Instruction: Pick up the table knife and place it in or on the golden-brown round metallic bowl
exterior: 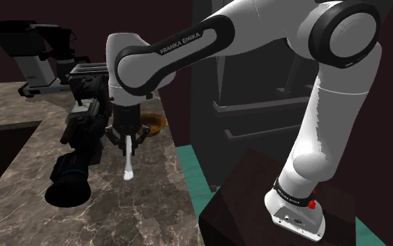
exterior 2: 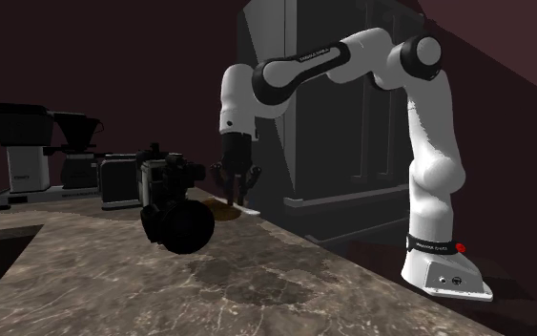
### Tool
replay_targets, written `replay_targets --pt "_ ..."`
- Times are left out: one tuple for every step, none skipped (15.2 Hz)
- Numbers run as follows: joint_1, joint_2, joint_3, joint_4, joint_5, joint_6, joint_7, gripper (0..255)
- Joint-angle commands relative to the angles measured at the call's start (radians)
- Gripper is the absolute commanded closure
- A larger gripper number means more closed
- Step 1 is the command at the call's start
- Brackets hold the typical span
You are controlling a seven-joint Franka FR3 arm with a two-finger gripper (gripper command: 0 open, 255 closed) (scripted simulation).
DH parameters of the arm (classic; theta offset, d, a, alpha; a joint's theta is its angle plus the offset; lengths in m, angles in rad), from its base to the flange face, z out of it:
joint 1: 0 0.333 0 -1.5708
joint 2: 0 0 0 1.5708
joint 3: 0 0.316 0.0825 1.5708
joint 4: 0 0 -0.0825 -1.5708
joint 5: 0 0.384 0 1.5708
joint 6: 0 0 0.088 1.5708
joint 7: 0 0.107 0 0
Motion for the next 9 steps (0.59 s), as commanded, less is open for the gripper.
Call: replay_targets --pt "-0.002 -0.014 0.0 0.013 0.005 -0.026 0.002 255" --pt "-0.002 -0.018 0.0 0.022 0.006 -0.038 0.003 255" --pt "-0.003 -0.022 0.0 0.031 0.007 -0.051 0.005 255" --pt "-0.003 -0.024 0.0 0.033 0.007 -0.054 0.005 255" --pt "-0.015 -0.018 -0.01 0.042 0.005 -0.063 -0.015 255" --pt "-0.027 -0.012 -0.02 0.052 0.003 -0.073 -0.035 255" --pt "-0.038 -0.005 -0.03 0.064 0.0 -0.082 -0.054 255" --pt "-0.05 0.004 -0.04 0.076 -0.004 -0.092 -0.072 255" --pt "-0.061 0.013 -0.05 0.09 -0.008 -0.101 -0.09 255"
